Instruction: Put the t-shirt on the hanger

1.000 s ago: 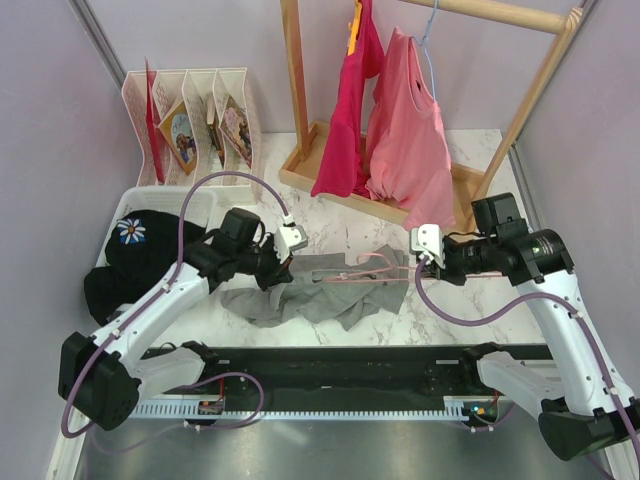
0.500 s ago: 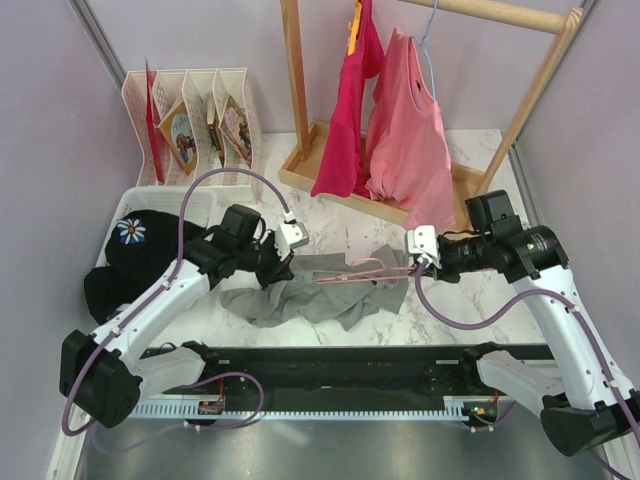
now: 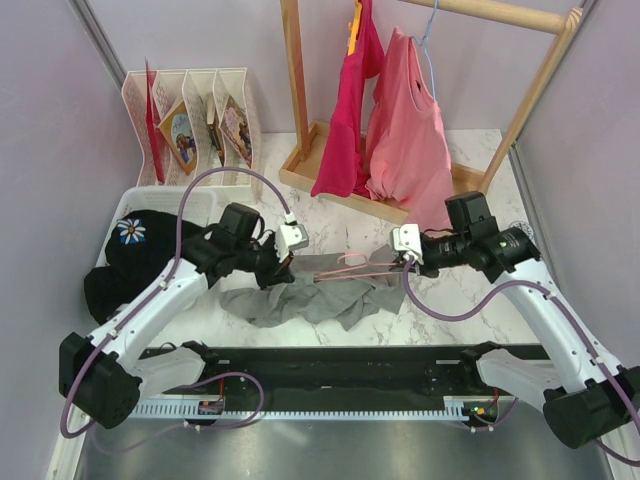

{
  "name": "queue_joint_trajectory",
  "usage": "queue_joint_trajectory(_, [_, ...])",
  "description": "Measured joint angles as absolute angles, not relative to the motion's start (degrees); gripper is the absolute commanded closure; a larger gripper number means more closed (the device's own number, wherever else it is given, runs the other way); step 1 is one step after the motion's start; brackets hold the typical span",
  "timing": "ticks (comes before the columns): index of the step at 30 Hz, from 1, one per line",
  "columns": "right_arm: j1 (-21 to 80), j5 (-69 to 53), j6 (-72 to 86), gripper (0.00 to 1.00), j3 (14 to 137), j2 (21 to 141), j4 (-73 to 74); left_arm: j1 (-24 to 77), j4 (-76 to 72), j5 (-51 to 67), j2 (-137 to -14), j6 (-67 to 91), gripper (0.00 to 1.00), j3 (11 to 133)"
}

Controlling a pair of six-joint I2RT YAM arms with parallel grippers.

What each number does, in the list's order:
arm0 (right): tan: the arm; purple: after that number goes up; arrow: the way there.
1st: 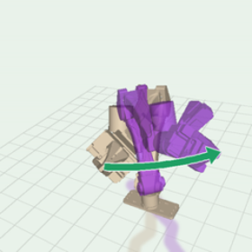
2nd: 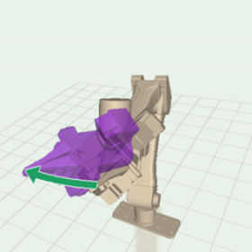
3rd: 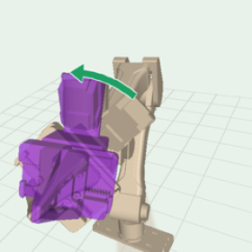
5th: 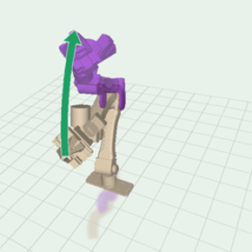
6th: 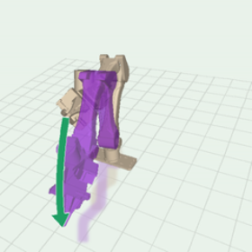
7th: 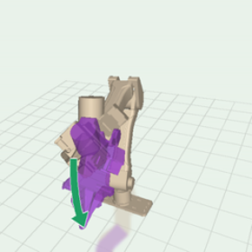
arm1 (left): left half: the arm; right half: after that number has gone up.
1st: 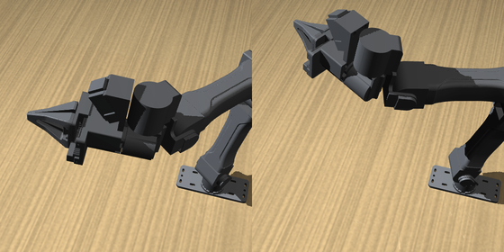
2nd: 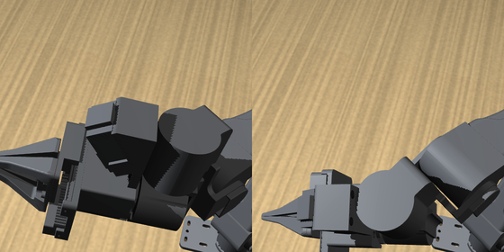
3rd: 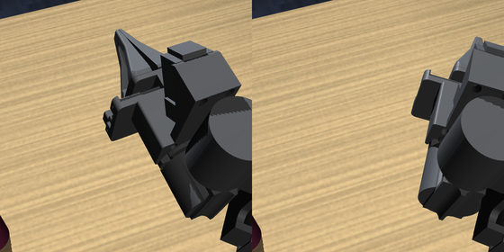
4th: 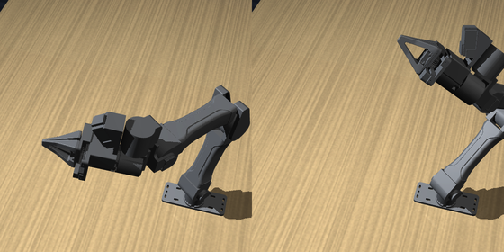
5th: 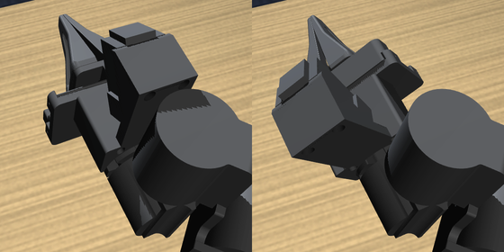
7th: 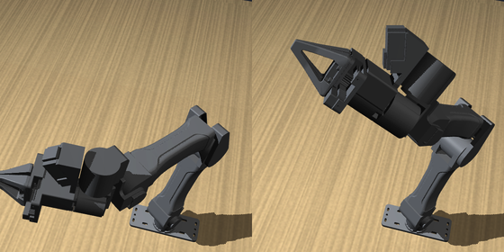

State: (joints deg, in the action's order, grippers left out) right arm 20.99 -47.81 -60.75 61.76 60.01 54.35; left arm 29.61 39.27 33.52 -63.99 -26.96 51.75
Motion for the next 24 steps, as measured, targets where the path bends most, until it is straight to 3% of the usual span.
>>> queue_joint_trajectory(18, [25.47, -54.24, -46.63, 1.0, 47.13, 59.75, 25.43, 30.17, 41.06, 39.18, -62.89, -32.86, 0.98, 57.39])
queue_joint_trajectory(24, [26.81, -54.41, -42.04, 1.0, 43.38, 59.86, 16.88, 31.05, 41.21, 39.75, -62.46, -35.62, 0.92, 57.76])
